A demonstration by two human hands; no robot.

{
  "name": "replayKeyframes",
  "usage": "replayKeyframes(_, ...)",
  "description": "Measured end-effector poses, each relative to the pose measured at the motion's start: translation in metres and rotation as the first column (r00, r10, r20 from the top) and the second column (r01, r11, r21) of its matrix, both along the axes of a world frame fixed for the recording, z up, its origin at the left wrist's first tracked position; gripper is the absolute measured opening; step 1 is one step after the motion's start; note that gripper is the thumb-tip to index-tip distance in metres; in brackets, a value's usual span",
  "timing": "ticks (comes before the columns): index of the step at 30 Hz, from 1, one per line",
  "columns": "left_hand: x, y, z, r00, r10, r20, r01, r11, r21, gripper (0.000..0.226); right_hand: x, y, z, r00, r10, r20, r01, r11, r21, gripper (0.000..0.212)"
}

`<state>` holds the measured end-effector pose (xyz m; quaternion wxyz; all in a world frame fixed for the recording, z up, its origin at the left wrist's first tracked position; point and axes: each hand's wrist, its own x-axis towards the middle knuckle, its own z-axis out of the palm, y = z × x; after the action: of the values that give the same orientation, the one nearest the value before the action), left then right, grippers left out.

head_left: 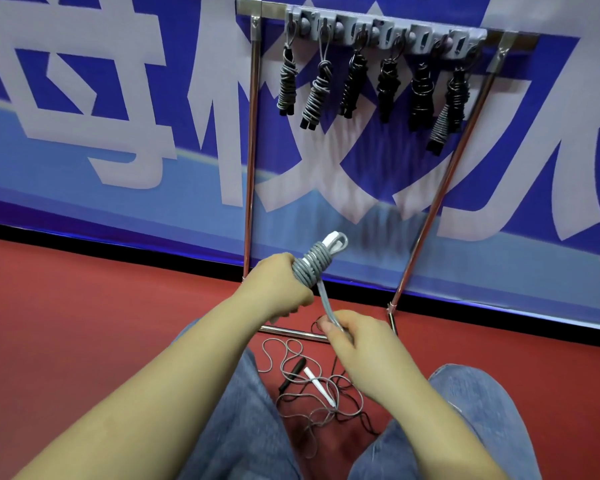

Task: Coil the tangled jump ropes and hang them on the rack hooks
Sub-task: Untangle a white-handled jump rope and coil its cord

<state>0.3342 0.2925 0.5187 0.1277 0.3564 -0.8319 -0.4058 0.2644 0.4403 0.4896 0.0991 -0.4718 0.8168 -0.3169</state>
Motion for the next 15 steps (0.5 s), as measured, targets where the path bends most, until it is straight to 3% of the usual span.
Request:
replayKeyframes(5,-0.011,0.006,-0.004,0.943,-0.06,0.326,0.184,0.912,-0.365,0.015,0.005,0.003,0.025,0.977,0.099,-0.189,-0.089,0.994,0.062,0.022)
replayKeyframes(7,-0.01,0.009,-0.005,0.878,-0.155,0.453,0.313,0.902,-0.299,0.011,-0.001,0.004,0.036,0.967,0.112,-0.231,-0.099,0.993,0.065,0.02)
replayKeyframes(10,-0.005,0.018,-0.005,0.742,-0.374,0.557,0.489,0.869,-0.068,0.008,-0.018,0.006,0.047,0.984,0.044,-0.174,-0.043,0.999,0.008,0.02)
replayKeyframes(12,-0.001,0.027,-0.003,0.703,-0.455,0.547,0.582,0.81,-0.075,0.012,-0.032,0.006,0.048,0.997,0.015,-0.075,-0.017,1.0,-0.022,0.019)
replayKeyframes(15,0.005,0.037,0.003,0.7,-0.483,0.526,0.655,0.728,-0.203,0.023,-0.048,0.005,0.045,0.999,0.039,0.03,-0.04,0.999,0.022,0.024)
